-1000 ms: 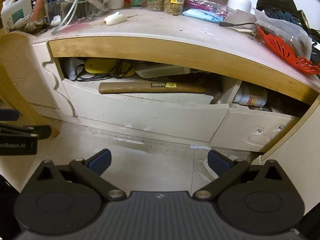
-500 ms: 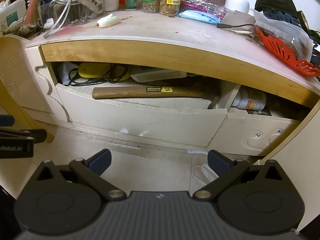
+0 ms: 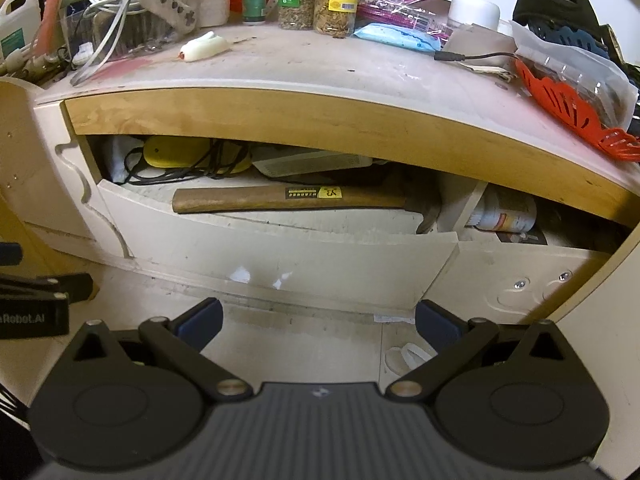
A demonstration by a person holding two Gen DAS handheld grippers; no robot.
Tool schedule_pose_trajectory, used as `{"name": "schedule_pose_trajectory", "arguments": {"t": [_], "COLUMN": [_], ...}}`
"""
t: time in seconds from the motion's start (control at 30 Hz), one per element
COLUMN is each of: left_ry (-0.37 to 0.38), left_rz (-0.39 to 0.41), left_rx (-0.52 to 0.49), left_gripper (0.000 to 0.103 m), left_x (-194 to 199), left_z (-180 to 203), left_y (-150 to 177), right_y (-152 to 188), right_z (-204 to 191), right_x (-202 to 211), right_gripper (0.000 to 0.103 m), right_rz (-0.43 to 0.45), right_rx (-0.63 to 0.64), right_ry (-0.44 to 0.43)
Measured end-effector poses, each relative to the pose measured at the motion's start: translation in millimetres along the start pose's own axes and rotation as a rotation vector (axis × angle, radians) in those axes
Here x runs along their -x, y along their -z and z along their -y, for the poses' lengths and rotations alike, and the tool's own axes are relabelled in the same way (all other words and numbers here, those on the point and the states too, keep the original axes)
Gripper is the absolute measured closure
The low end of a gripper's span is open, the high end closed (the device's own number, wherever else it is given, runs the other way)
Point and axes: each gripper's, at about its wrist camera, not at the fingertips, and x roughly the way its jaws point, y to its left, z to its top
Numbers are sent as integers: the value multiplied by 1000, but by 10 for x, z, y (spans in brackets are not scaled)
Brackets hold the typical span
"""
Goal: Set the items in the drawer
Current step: 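Move both grippers toward the white drawer under the wooden shelf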
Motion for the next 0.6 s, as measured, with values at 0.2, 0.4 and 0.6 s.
{"name": "schedule_pose_trajectory", "arguments": {"t": [0.2, 0.4, 0.6], "left_ry": [-11, -20, -22], "left_rz": [5, 22, 15], "left_rx": [2, 10, 8], "left_gripper": [6, 4, 0], "left_x": [-92, -184, -289], "left_z": [23, 43, 66], "left_y": [-38, -76, -114], "right_y": [-16, -35, -50], "right_z": [1, 27, 28], "right_x": [-86, -220, -297], "right_gripper": [0, 0, 0], "right_rz": [-19, -30, -33], "right_rx": [11, 0, -1], "right_ry": [42, 46, 48]}}
